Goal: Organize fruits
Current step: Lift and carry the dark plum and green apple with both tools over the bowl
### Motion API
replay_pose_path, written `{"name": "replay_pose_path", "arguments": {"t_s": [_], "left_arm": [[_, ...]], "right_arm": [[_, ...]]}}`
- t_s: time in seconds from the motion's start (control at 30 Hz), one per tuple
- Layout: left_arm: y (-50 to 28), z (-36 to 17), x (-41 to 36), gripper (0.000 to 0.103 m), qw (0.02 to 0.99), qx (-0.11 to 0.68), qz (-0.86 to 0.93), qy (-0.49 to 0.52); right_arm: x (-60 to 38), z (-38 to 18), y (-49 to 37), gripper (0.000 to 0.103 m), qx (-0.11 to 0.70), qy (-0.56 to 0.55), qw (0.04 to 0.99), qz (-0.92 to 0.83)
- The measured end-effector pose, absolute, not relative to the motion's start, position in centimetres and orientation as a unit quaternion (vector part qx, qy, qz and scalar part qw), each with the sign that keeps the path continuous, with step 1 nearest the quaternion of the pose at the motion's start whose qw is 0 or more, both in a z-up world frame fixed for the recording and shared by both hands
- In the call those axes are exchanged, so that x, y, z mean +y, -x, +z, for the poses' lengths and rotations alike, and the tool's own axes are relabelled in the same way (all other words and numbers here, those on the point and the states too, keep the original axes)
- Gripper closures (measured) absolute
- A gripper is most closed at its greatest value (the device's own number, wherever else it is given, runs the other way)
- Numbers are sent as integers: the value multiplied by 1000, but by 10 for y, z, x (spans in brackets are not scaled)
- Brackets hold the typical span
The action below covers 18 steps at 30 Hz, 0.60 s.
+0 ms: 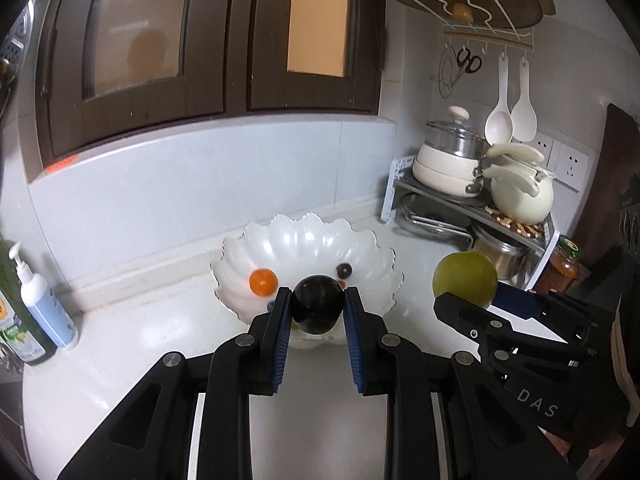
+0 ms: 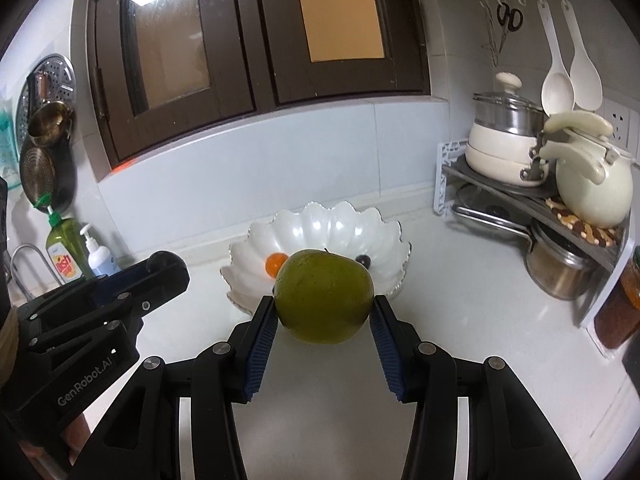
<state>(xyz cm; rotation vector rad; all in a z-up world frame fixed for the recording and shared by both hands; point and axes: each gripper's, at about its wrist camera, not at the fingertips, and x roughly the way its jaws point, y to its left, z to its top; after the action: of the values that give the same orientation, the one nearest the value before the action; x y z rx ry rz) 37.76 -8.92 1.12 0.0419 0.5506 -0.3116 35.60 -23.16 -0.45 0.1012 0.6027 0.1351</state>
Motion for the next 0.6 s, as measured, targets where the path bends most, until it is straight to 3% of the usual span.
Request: {"name": "replay_pose_path", "arguments": {"t_s": [0.6], "left_arm": [[-425, 31, -96, 77, 956, 257, -138, -27]], "right_arm": [[-231, 8, -407, 54, 292, -43, 952, 75]]}}
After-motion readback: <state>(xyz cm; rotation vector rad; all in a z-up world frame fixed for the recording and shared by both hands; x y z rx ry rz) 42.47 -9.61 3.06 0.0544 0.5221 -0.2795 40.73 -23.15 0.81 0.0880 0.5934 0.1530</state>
